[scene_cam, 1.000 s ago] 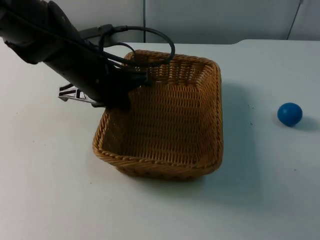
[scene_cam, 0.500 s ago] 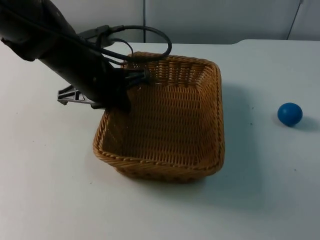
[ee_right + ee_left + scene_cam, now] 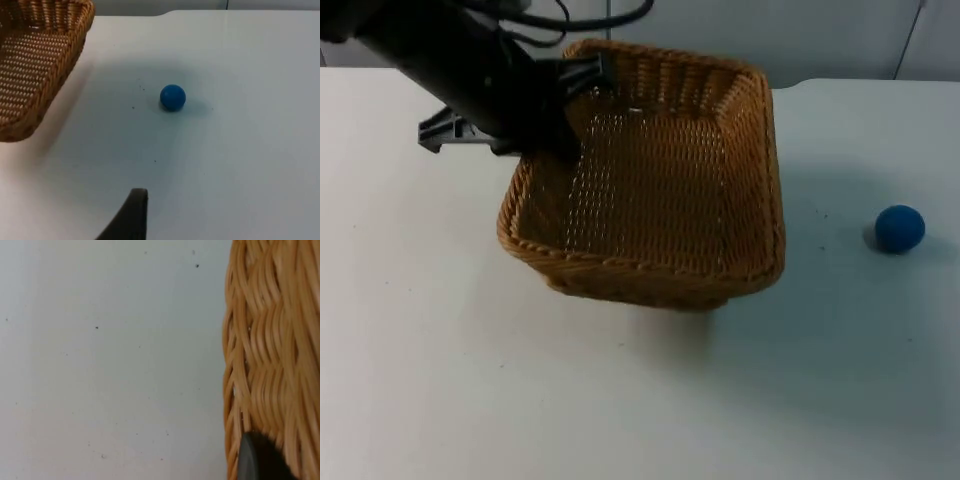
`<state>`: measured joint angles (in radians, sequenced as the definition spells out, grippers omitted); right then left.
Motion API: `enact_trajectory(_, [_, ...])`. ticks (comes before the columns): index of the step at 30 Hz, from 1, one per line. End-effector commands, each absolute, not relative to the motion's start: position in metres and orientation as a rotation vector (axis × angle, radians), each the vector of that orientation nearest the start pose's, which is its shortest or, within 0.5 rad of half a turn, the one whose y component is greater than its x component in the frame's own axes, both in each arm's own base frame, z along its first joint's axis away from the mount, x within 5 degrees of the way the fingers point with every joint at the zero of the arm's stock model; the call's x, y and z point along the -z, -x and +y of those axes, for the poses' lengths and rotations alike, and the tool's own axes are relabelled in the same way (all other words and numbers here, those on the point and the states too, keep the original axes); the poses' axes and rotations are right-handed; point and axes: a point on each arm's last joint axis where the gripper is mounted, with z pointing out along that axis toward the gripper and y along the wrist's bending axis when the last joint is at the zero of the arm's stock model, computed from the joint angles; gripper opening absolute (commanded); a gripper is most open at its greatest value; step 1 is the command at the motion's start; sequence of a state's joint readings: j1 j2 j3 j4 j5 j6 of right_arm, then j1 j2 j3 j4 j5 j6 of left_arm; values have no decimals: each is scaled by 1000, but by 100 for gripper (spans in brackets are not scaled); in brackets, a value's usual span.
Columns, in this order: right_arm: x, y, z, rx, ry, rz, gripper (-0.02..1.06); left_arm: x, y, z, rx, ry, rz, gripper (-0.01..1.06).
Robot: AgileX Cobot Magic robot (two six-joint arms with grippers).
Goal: Pick up the basket with the left hand and place the ball into the basket with the right hand.
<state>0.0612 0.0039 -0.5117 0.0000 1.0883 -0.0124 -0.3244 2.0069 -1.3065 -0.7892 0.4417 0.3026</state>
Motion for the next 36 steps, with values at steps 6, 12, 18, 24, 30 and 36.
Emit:
enact_trajectory(6, [-278,7,0,-25,71,2054,104,-226,-381,-140,706,145,2541,0])
enact_trajectory(12, [-278,7,0,-25,71,2054,104,-242,-375,-136,735,215,2531,0])
enact_trajectory(18, [-278,7,0,-25,71,2054,104,-249,-373,-135,741,212,2518,0])
enact_trajectory(24, [-278,7,0,-25,71,2054,104,-249,-374,-135,739,216,2507,0])
enact_trajectory(30, [-278,7,0,-25,71,2054,104,-249,-374,-135,738,213,2507,0])
enact_trajectory(36, [-278,7,0,-25,71,2054,104,-249,-374,-135,739,211,2511,0])
